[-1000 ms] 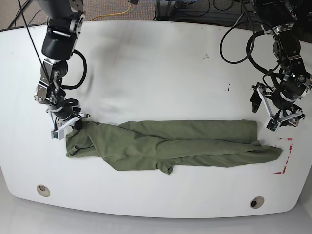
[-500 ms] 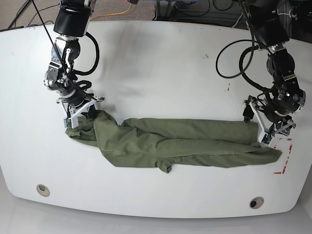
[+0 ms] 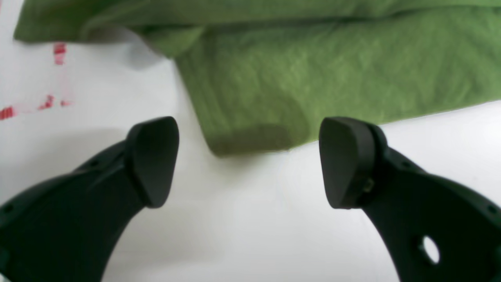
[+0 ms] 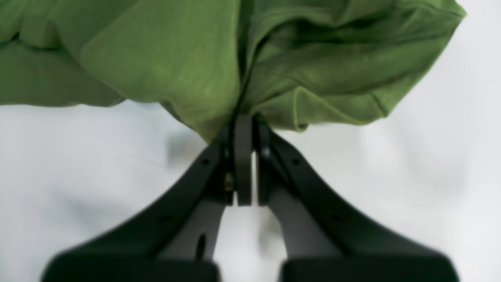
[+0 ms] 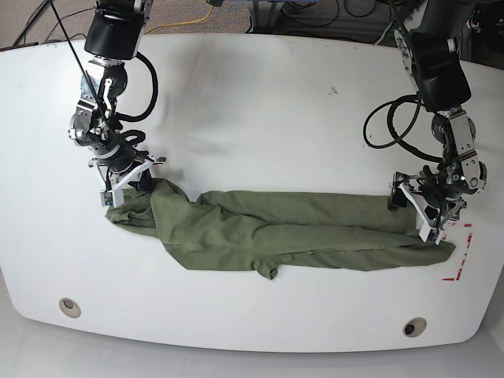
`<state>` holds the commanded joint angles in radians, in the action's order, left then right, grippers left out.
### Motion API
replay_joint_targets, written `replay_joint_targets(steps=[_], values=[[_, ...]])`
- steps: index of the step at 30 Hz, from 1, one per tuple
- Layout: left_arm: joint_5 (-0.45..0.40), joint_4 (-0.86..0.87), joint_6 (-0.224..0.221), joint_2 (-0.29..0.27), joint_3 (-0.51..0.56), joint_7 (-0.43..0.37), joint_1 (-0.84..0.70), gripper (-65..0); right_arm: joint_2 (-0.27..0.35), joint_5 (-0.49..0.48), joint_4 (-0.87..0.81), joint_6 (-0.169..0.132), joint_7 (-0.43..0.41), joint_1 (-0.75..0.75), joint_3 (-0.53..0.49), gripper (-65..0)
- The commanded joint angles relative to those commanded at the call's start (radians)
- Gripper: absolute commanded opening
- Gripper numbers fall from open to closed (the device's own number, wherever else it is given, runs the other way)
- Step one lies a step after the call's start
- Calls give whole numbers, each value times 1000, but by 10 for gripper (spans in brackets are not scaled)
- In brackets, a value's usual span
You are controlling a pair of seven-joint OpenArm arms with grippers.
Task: Layout the t-shirt on the table in an organized manner, then fold the t-shirt properly
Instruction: 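Grasp the shirt's ends with both grippers and pull them apart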
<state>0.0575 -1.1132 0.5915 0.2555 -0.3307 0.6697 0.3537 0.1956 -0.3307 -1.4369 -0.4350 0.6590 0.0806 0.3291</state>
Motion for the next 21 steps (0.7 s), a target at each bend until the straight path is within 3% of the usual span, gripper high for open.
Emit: replay_joint_targets(steps=[7,11,16,18,21], values=[[0,144,0,0,26,-44,40,-117,5,0,-3,-5,-2,0,0,-650],[0,204,0,0,91,-98,48,-117,5,-5,-3,-5,-2,0,0,-650],[2,229,0,0,153,-104,58,-131,5,-6,-3,-5,-2,2,0,-650],[2,235,0,0,160,-104,58,-189,5,-8,-3,-5,-2,2,0,-650],[2,236,0,-2,163,-103,57,-390,5,-9,-3,-5,-2,2,0,-650]])
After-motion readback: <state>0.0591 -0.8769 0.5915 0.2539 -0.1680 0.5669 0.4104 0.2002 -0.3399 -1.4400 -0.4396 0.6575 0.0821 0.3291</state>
